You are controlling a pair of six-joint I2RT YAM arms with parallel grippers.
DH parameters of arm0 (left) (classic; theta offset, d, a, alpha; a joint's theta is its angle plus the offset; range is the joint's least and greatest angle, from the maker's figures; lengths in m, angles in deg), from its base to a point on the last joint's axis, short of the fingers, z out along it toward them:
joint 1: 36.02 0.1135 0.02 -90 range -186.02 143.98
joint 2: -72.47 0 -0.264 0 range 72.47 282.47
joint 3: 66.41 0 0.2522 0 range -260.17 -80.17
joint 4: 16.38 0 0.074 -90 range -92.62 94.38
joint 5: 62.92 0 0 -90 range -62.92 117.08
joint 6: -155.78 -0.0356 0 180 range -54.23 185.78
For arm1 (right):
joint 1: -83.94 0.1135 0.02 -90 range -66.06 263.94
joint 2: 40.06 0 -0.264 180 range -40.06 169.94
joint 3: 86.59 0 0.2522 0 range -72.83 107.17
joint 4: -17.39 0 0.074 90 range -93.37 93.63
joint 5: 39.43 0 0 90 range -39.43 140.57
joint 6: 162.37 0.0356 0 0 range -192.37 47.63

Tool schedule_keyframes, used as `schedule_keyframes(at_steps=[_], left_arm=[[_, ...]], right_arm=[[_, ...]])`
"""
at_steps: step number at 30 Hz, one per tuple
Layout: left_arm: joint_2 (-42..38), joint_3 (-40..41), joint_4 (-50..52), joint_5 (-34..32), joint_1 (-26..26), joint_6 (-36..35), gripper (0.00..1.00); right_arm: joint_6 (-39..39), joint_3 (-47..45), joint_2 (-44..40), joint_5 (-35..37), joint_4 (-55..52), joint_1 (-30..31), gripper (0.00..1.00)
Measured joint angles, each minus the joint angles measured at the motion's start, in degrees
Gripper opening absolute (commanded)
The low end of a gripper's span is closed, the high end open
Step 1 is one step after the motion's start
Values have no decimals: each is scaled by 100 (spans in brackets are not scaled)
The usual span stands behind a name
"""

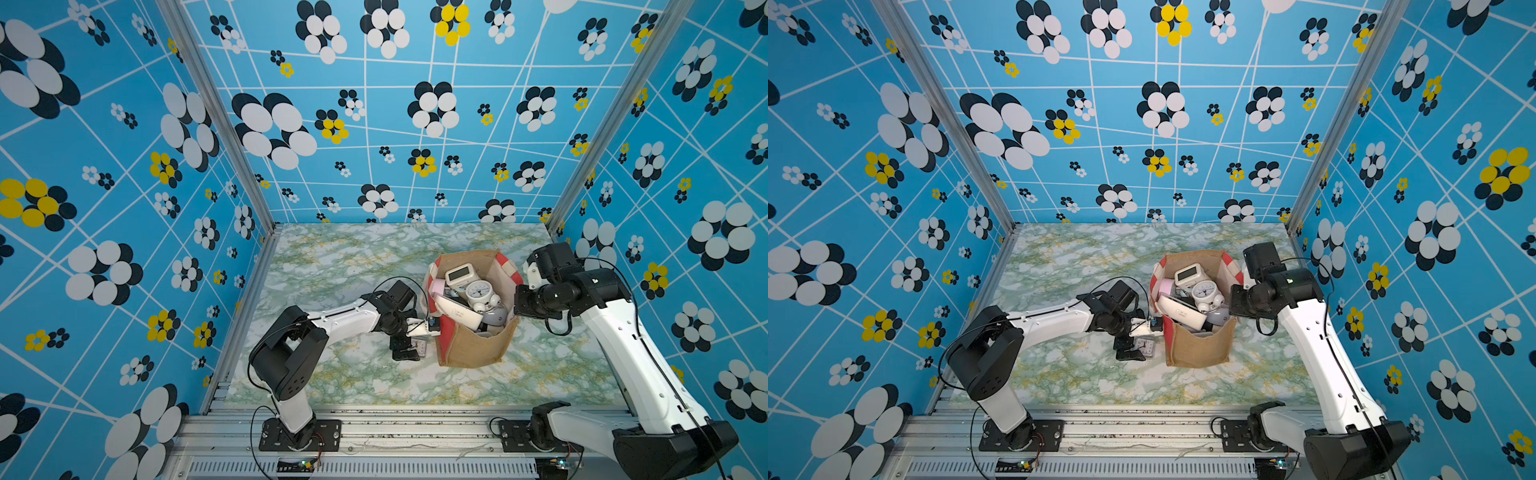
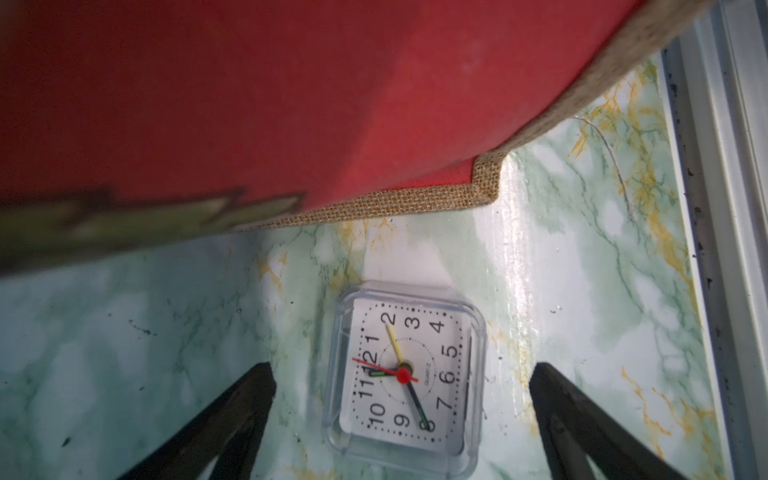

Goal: Put the alarm clock into the canvas bag
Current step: Pick up the alarm from the center of the board.

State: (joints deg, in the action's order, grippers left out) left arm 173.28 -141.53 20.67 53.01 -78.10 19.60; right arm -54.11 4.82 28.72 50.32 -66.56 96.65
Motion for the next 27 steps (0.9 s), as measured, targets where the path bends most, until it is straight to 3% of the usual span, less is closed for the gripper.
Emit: schedule_keyframes(at_steps=[9, 18, 27], left_arm=[[393, -389, 595, -361, -81, -295, 89], [409, -439, 807, -501, -81, -376, 67], [398, -435, 844, -501, -79, -402, 54]], right_arm=[[-33, 0, 9, 17, 9, -4, 0], [-70, 0, 24, 17, 11, -4, 0], [-72, 0, 24, 17, 11, -4, 0]])
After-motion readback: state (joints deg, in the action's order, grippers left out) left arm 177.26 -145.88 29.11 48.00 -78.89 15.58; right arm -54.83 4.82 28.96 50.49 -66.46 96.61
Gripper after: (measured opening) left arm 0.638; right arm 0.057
